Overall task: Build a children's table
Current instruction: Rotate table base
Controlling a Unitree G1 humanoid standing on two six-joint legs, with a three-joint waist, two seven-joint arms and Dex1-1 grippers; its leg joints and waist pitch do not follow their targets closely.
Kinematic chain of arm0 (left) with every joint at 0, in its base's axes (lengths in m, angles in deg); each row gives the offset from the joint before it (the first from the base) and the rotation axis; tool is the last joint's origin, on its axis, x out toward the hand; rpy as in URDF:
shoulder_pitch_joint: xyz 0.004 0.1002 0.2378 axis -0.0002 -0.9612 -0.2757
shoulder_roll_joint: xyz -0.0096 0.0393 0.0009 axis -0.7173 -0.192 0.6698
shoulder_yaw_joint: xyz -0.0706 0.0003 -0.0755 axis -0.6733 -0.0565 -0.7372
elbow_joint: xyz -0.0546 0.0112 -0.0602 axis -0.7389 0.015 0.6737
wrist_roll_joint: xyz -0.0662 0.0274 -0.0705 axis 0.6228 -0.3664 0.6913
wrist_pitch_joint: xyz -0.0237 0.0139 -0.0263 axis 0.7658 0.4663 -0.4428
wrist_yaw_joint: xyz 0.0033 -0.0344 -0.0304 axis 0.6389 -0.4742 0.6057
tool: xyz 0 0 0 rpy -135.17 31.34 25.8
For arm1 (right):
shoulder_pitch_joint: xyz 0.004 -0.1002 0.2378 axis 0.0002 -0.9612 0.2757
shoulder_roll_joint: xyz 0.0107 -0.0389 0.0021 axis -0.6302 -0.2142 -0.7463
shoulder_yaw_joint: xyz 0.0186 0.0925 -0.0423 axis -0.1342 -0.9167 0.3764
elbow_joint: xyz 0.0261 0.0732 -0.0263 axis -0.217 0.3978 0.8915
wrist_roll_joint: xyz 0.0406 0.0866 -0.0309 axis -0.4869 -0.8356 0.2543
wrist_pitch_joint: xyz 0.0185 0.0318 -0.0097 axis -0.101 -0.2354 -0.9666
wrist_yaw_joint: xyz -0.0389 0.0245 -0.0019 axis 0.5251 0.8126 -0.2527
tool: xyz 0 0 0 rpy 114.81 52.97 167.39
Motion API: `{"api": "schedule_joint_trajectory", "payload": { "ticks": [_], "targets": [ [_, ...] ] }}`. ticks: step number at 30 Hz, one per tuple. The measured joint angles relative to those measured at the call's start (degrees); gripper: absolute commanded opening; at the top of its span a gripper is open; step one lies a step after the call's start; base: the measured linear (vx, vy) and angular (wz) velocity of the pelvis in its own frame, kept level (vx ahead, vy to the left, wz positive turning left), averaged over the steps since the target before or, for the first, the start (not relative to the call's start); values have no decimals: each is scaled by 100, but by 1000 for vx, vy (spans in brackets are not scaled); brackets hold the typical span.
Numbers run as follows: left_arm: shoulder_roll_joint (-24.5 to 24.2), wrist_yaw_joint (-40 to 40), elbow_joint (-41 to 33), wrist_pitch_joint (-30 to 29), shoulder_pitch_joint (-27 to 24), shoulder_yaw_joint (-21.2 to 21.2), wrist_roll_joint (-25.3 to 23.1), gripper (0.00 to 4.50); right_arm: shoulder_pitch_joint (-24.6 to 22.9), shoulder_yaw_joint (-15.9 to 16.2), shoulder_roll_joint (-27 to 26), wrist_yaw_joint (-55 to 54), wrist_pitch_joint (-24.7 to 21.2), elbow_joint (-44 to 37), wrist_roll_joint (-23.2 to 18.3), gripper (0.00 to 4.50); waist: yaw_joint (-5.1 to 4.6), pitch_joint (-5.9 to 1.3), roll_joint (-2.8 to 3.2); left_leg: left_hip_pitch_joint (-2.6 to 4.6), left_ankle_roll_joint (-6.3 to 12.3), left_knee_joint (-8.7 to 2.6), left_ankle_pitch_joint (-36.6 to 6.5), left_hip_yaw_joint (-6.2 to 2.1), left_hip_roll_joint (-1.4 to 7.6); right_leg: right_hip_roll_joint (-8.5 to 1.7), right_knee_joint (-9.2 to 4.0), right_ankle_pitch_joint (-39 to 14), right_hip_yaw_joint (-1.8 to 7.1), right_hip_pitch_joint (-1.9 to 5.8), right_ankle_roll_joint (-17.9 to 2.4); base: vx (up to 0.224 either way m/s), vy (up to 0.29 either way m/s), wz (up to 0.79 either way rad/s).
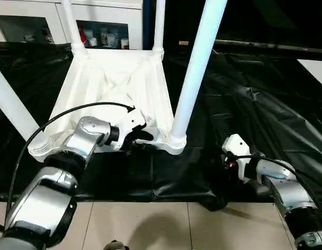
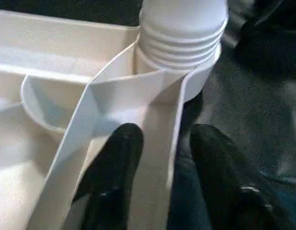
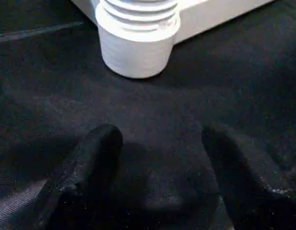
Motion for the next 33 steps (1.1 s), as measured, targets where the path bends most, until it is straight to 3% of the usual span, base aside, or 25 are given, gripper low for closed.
{"api": "schedule_joint_trajectory", "payload": {
  "ticks": [13, 14, 25, 30, 33],
  "targets": [
    [-140, 266, 591, 230, 235, -4, -215, 87, 1, 64, 47, 69, 175, 305, 96, 317, 62, 0, 0, -1, 0, 0, 0, 0, 0, 0, 0, 0, -1, 0, 0, 0, 0, 0],
    [-141, 271, 617, 244, 244, -4, -224, 64, 2, 64, 48, 69, 203, 310, 110, 317, 61, 0, 0, 0, 0, 0, 0, 0, 0, -1, 0, 0, -1, 0, 0, 0, 0, 0],
    [-46, 377, 837, 428, 328, -54, -280, 2, 162, 73, 36, 66, 462, 683, 133, 317, 12, 0, -1, -2, 6, 4, 3, 2, 1, 0, -2, 11, 1, -1, -5, 0, 0, 0],
    [109, 525, 504, -111, 229, -218, -200, 2, 175, -96, -101, 71, 476, 730, -101, 317, 12, 4, 14, -8, 13, 3, 1, 6, 1, -1, -2, 8, 1, -9, -8, 0, 0, 0],
    [195, 496, -132, -462, -73, -234, -139, 2, 185, -173, -83, 119, 477, 731, -161, 317, 51, -3, 43, -8, 23, 4, -5, 16, 0, -8, -3, 6, 3, -9, -12, 0, 0, 0]
  ]
}}
